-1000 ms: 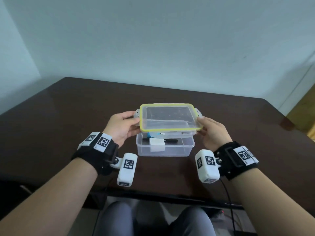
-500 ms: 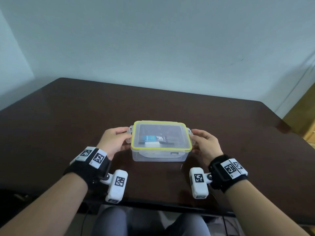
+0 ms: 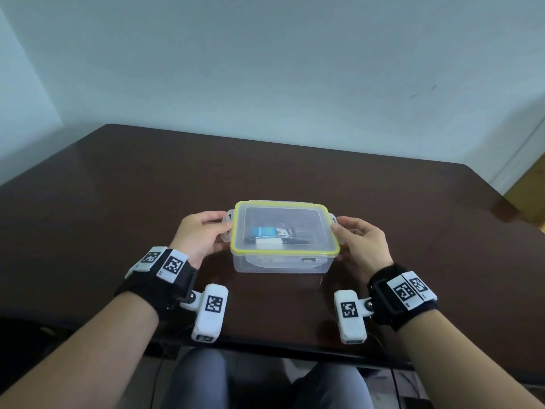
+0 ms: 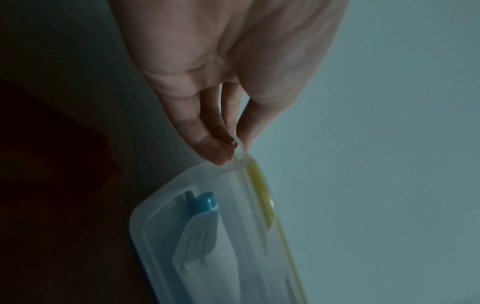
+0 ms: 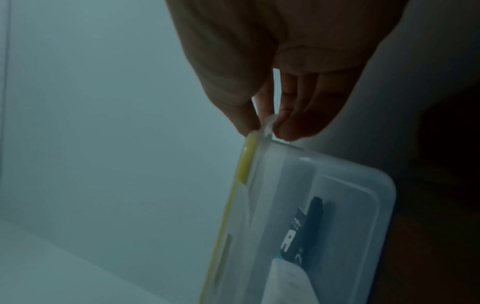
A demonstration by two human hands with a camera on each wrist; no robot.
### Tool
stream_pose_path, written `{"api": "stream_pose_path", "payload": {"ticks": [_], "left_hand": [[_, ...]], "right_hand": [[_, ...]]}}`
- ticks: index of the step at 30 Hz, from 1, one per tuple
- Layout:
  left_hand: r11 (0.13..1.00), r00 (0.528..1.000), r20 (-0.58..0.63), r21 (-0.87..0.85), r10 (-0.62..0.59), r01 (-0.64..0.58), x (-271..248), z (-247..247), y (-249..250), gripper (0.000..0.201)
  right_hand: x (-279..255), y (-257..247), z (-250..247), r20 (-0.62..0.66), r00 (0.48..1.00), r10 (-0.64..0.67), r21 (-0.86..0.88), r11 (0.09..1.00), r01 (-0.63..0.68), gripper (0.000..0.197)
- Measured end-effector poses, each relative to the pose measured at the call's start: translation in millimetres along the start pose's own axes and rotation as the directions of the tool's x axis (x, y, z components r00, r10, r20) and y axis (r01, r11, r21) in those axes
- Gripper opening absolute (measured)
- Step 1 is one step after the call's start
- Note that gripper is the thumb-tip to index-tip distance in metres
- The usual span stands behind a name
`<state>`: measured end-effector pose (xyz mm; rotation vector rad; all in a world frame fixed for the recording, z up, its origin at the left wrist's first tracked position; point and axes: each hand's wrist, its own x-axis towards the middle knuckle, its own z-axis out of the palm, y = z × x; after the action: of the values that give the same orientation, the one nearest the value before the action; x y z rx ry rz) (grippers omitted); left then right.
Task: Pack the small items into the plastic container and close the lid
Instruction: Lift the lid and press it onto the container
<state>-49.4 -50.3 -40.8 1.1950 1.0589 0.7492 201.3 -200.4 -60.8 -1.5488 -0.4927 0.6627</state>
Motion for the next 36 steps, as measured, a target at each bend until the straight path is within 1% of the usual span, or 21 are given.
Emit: {"api": "stream_pose_path", "payload": {"ticks": [2, 4, 6, 7, 8, 10, 12, 14, 16, 18, 19, 20, 23, 25, 26, 29, 32, 36], "left_hand": [[1.0, 1.0, -0.002, 0.006, 0.008, -0.008, 0.4, 0.9, -0.4, 0.032], [1.0, 1.0, 0.0, -0.024, -0.002, 0.002, 0.1, 1.8, -2.5, 0.036], [0.999, 1.0, -0.015, -0.033, -0.014, 0.013, -0.3, -0.1, -6.0, 0.033], [1.0, 1.0, -0.029, -0.008, -0.013, 0.012, 0.4, -1.7, -7.6, 0.029], [0.999, 0.999, -0.043, 0.045, -0.003, 0.005, 1.0, -3.5, -8.0, 0.027], [0.967, 0.997, -0.054, 0.253, 0.059, -0.043, 4.4, -9.4, -7.3, 0.027], [0.873, 0.991, -0.009, 0.474, 0.133, -0.113, 7.1, -14.2, -2.4, 0.028], [0.766, 0.986, 0.064, 0.623, 0.155, -0.161, 8.4, -16.3, 4.5, 0.027], [0.664, 0.979, 0.126, 0.72, 0.161, -0.202, 5.2, -12.7, 12.0, 0.026], [0.546, 0.97, 0.168, 0.803, 0.177, -0.239, 2.8, -7.1, 19.3, 0.032], [0.508, 0.97, 0.168, 0.828, 0.177, -0.237, 2.0, -4.0, 22.9, 0.036], [0.495, 0.971, 0.16, 0.838, 0.176, -0.228, 1.7, -1.1, 25.7, 0.041], [0.499, 0.978, 0.137, 0.844, 0.156, -0.197, 5.1, 3.9, 28.3, 0.057], [0.494, 0.98, 0.13, 0.849, 0.151, -0.189, 7.6, 4.7, 26.9, 0.056], [0.52, 0.982, 0.122, 0.835, 0.141, -0.179, 9.1, 4.3, 25.4, 0.054], [0.635, 0.988, 0.095, 0.757, 0.12, -0.15, 13.6, 3.9, 17.8, 0.051], [0.673, 0.987, 0.071, 0.723, 0.147, -0.152, 14.5, 3.1, 10.1, 0.054], [0.727, 0.985, 0.041, 0.67, 0.167, -0.151, 12.3, 3.4, 6.5, 0.053]], "right_hand": [[-2.8, 0.2, 0.9, 0.003, 1.0, 0.001, -0.008, 1.0, -0.001, 0.026], [-6.4, 1.1, 2.0, -0.002, 1.0, 0.007, -0.031, 0.999, -0.007, 0.023], [-8.8, 2.0, 1.7, -0.014, 1.0, -0.003, -0.101, 0.995, 0.002, 0.02], [-8.0, 1.7, 0.6, -0.013, 1.0, -0.02, -0.145, 0.989, 0.018, 0.02], [-6.6, -0.6, -0.8, -0.001, 0.999, -0.042, -0.193, 0.98, 0.041, 0.021], [-1.8, -8.5, -3.7, 0.042, 0.996, -0.078, -0.325, 0.942, 0.088, 0.022], [4.8, -19.0, -6.7, 0.095, 0.992, -0.079, -0.486, 0.866, 0.116, 0.027], [10.0, -27.7, -7.1, 0.139, 0.988, -0.064, -0.586, 0.799, 0.134, 0.032], [14.9, -29.7, -6.9, 0.159, 0.986, -0.058, -0.636, 0.757, 0.147, 0.033], [14.8, -28.5, -5.3, 0.168, 0.984, -0.052, -0.654, 0.742, 0.151, 0.031], [14.2, -27.4, -4.6, 0.166, 0.985, -0.05, -0.653, 0.742, 0.148, 0.03], [13.6, -26.8, -4.1, 0.161, 0.986, -0.051, -0.644, 0.751, 0.145, 0.03], [11.3, -26.3, -2.6, 0.147, 0.988, -0.048, -0.612, 0.781, 0.128, 0.03], [9.3, -25.3, -0.8, 0.144, 0.988, -0.047, -0.605, 0.787, 0.126, 0.031], [8.3, -25.2, 0.0, 0.14, 0.989, -0.046, -0.593, 0.796, 0.121, 0.031], [5.0, -27.2, 1.0, 0.133, 0.99, -0.036, -0.541, 0.835, 0.103, 0.029], [2.3, -27.4, 2.3, 0.125, 0.992, -0.03, -0.511, 0.855, 0.09, 0.027], [0.8, -25.5, 2.9, 0.109, 0.993, -0.034, -0.522, 0.849, 0.086, 0.027]]}}
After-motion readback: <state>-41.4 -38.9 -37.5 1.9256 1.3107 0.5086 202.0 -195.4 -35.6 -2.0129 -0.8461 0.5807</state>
